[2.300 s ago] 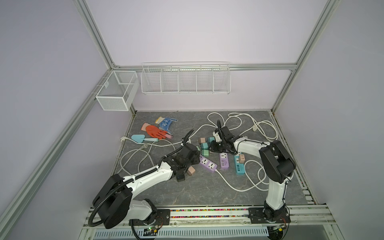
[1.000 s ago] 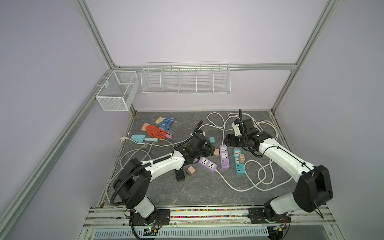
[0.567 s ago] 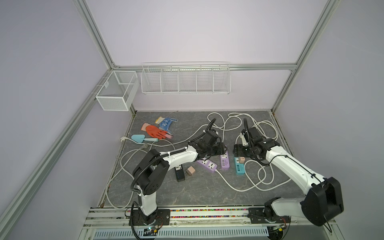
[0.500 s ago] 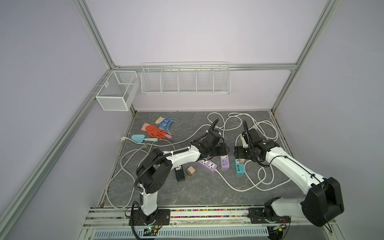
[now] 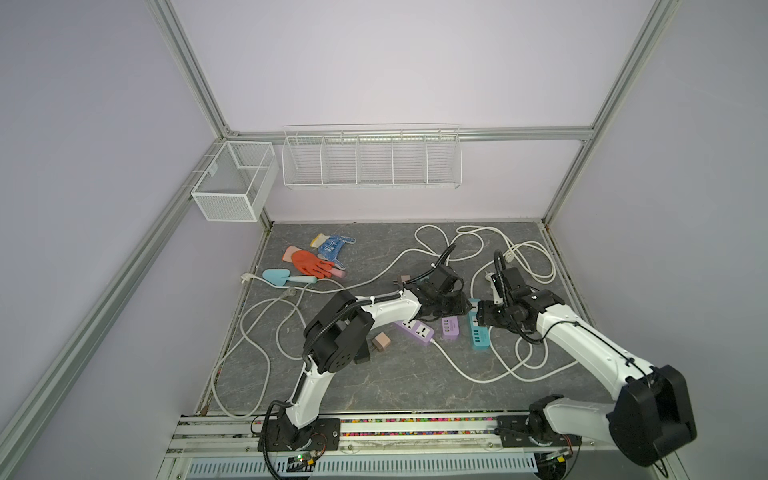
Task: Pull the plug off the socket
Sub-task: 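Move the right gripper onto the remaining pink adapter while the left grips the teal strip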
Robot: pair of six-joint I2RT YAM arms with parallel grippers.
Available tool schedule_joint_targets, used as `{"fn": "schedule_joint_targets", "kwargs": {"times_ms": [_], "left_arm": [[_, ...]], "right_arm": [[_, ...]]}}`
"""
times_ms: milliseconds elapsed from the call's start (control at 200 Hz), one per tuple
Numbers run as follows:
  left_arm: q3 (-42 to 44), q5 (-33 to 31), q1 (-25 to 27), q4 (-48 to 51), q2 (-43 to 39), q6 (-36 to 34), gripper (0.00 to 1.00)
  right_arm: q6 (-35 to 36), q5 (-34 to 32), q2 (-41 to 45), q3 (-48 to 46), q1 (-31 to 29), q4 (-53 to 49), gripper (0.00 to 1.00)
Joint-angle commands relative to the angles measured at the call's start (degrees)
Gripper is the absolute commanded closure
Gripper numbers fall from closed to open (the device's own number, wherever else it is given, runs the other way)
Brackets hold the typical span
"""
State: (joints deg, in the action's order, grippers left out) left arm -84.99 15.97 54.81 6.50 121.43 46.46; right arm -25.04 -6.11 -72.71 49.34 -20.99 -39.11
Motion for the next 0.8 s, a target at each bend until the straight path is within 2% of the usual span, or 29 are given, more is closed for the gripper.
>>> {"fn": "schedule_joint_targets", "kwargs": {"times_ms": [0,395,795], "left_arm": [[-3.0,0.6,0.8,1.1,2.1,0.0,0.56],[-10.8,-1.1,1.7,7.5,8.1,-2.8,0.59],[-13.5,-3.1,1.7,10.2,12.0,-3.8,0.66]], "right_arm": [[0.0,0.7,-1.0,-1.2,0.9,2.3,0.29],[-0.2,1.9,-4.1,-2.5,2.4,5.8,0.35],[0.3,2.4,-8.6,-2.2,2.6,9.2,0.41]]}}
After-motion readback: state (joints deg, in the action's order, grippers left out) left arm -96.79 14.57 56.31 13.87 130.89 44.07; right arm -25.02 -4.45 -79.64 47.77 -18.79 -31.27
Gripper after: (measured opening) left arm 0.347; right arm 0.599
